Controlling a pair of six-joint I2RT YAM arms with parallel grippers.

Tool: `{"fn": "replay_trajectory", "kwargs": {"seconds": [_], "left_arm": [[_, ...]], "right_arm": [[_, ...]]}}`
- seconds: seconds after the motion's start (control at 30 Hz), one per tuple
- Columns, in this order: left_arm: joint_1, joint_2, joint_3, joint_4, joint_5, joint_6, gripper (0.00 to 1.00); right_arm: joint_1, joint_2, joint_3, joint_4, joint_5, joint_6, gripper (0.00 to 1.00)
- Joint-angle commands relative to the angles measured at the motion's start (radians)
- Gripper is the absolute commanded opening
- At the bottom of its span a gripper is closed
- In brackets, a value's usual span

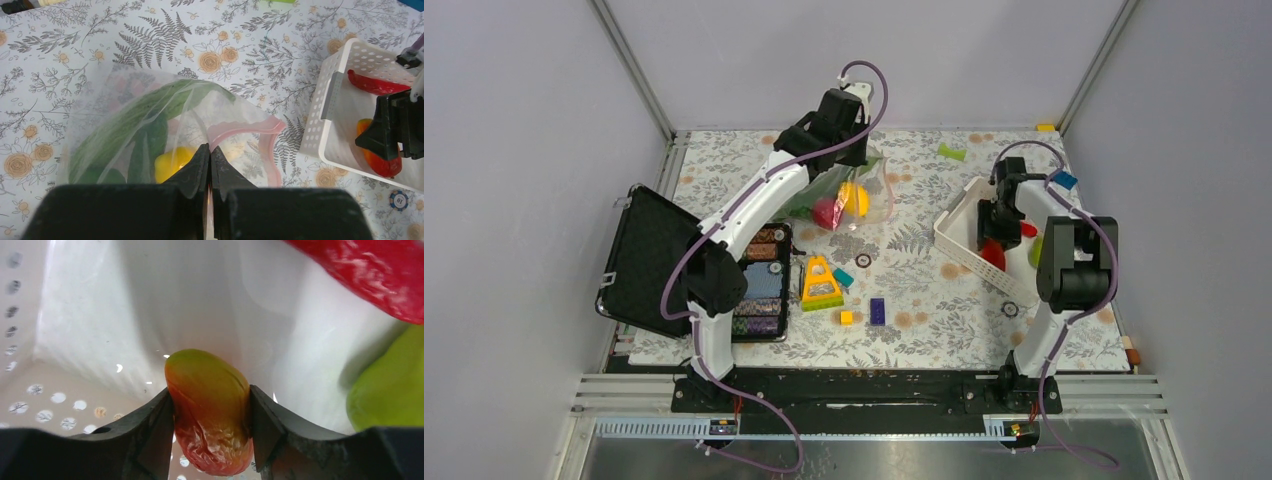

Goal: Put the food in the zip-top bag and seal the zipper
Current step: Pick up the fake fruit from the bin, then place the fake fruit in the zipper food storage bag.

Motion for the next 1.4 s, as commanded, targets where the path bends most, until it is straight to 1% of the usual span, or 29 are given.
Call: {"fn": "replay_trajectory", "kwargs": {"seconds": [0.0,0.13,0.27,0.33,0.4,0.5,0.57,0.63,0.67,0.73,0.83,0.87,0.93,1.07,1.17,1.3,1.37], "left_arm": [[-0.015,-0.100,0.018,0.024,0.018,0.000,0.00],[-0.042,-0.124,0.014,0.014,0.013,0.009,0.00],[-0.074,-0.142,0.016,0.007,0.011,0.012,0.00],[-0.087,-0.144,0.021,0.007,0.018,0.010,0.00],[-0.097,-0.139,0.031,0.005,0.021,0.007,0.00],[-0.106,-0.117,0.059,-0.008,0.021,0.004,0.00],[-0.110,-0.103,0.075,-0.013,0.020,0.002,0.00],[-0.109,-0.089,0.087,-0.019,0.020,-0.001,0.00],[-0.109,-0.083,0.094,-0.025,0.020,-0.002,0.00],[-0.110,-0.078,0.101,-0.031,0.024,-0.005,0.00],[-0.110,-0.081,0.101,-0.037,0.025,-0.005,0.00],[-0.111,-0.082,0.101,-0.041,0.021,-0.009,0.00],[-0.112,-0.089,0.103,-0.052,0.022,-0.020,0.00],[-0.111,-0.108,0.086,-0.053,0.034,-0.040,0.00],[-0.110,-0.115,0.079,-0.054,0.030,-0.046,0.00],[-0.109,-0.130,0.069,-0.057,0.011,-0.042,0.00],[-0.110,-0.135,0.065,-0.060,0.007,-0.041,0.00]], "right_arm": [[0.007,-0.169,-0.010,0.054,0.061,0.045,0.32],[0.006,-0.289,-0.056,0.106,0.104,0.080,0.23],[0.007,-0.417,-0.116,0.172,0.099,0.092,0.18],[0.006,-0.496,-0.151,0.216,0.023,0.086,0.17],[0.006,-0.604,-0.199,0.296,-0.157,0.106,0.17],[0.067,-0.734,-0.296,0.483,-0.374,0.169,0.16],[0.139,-0.804,-0.331,0.583,-0.441,0.190,0.16],[0.230,-0.854,-0.363,0.693,-0.470,0.203,0.15],[0.279,-0.871,-0.388,0.778,-0.472,0.222,0.15],[0.361,-0.879,-0.432,0.938,-0.479,0.273,0.15],[0.459,-0.834,-0.456,1.138,-0.466,0.338,0.15],[0.492,-0.813,-0.461,1.212,-0.445,0.349,0.15],[0.533,-0.760,-0.461,1.290,-0.368,0.355,0.16],[0.572,-0.666,-0.420,1.366,-0.278,0.341,0.16],[0.593,-0.612,-0.422,1.408,-0.193,0.330,0.16],[0.601,-0.587,-0.458,1.413,-0.106,0.321,0.16],[0.605,-0.583,-0.466,1.383,-0.059,0.308,0.16]]}}
